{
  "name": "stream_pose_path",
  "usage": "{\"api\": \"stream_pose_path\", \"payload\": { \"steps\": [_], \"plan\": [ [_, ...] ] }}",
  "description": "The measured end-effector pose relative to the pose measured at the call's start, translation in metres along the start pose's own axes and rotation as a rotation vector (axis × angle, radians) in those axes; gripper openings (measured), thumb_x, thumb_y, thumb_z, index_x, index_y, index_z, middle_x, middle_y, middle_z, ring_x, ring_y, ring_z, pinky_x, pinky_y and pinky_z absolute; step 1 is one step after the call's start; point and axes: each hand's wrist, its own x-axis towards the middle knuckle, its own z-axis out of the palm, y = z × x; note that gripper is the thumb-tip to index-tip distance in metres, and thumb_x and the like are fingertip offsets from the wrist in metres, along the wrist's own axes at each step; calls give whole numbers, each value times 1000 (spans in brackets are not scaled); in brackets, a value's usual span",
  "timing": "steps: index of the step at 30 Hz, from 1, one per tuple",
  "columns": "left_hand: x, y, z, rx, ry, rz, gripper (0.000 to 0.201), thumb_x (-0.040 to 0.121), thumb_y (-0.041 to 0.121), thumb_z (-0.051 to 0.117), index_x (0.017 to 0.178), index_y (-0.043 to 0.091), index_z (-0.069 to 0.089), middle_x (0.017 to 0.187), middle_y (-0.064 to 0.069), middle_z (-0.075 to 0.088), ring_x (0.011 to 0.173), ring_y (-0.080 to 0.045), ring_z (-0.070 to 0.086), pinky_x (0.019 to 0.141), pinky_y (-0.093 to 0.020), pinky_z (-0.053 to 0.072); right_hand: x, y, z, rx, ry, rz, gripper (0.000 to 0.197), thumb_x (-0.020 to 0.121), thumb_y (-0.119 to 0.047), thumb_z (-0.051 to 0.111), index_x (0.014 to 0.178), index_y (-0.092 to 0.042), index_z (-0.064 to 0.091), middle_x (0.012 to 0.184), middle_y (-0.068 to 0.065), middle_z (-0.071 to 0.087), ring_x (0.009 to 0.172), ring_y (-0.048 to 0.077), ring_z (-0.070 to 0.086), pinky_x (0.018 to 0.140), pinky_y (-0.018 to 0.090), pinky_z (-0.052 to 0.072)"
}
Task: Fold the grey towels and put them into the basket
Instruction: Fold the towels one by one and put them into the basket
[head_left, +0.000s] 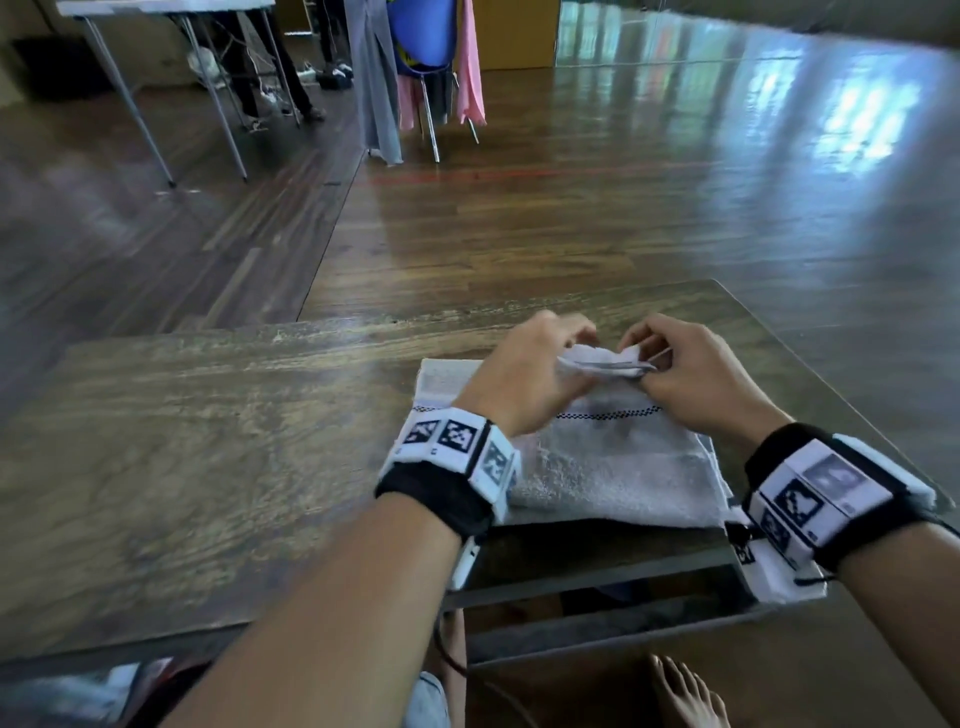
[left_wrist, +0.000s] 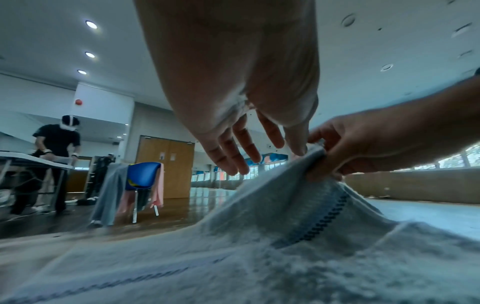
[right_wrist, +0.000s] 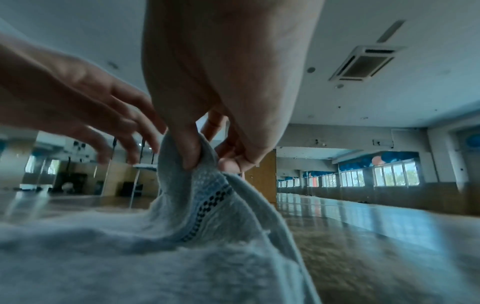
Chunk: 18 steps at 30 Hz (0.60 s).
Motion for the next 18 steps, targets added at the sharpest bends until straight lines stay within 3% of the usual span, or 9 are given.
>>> {"api": "stream_pose_path", "payload": {
  "steps": [2, 5, 9, 12, 14, 18],
  "plan": [
    [1, 14, 4, -32, 35, 46, 25, 91, 36, 69, 105, 15, 64, 99, -2, 64, 84, -13, 60, 70, -24, 47, -14, -13, -2, 100, 26, -32, 28, 79, -2, 74, 92, -25, 66, 80, -10, 69, 65, -1, 60, 58, 8, 42],
    [1, 23, 4, -95, 152, 59, 12, 91, 21, 68, 95, 10, 65, 89, -2, 70, 77, -13, 63, 70, -29, 53, -31, -26, -2, 318, 61, -25, 37, 82, -2, 75, 103, -31, 64, 85, -7, 72, 65, 1, 62, 63, 18, 52],
    [0, 25, 3, -162, 225, -3, 8, 91, 17, 66, 91, 9, 66, 84, -2, 70, 75, -15, 65, 71, -33, 55, -38, -32, -4, 502, 82, 25, 23, 91, -14, 72, 110, -24, 65, 78, -13, 72, 63, 1, 63, 64, 23, 51],
    [1, 27, 3, -206, 204, -36, 8, 91, 17, 68, 96, 11, 67, 83, 0, 70, 74, -12, 66, 70, -29, 55, -33, -30, -7, 499, 117, 16, 14, 99, -13, 62, 108, -21, 69, 73, -22, 69, 63, -6, 61, 65, 16, 47],
    [3, 28, 4, -187, 187, -33, 10, 91, 19, 70, 97, 11, 69, 84, 1, 71, 74, -11, 66, 69, -25, 55, -31, -29, -9, 459, 124, 2, 14, 99, -14, 62, 103, -25, 71, 77, -22, 72, 68, -6, 63, 65, 12, 47],
    [5, 27, 6, -157, 177, -55, 10, 89, 21, 73, 92, 13, 70, 78, 5, 68, 68, -2, 61, 61, -11, 45, -27, -25, -13, 443, 128, 42, 14, 94, -13, 69, 96, -26, 74, 86, -8, 77, 74, 2, 69, 69, 22, 53]
  ]
}}
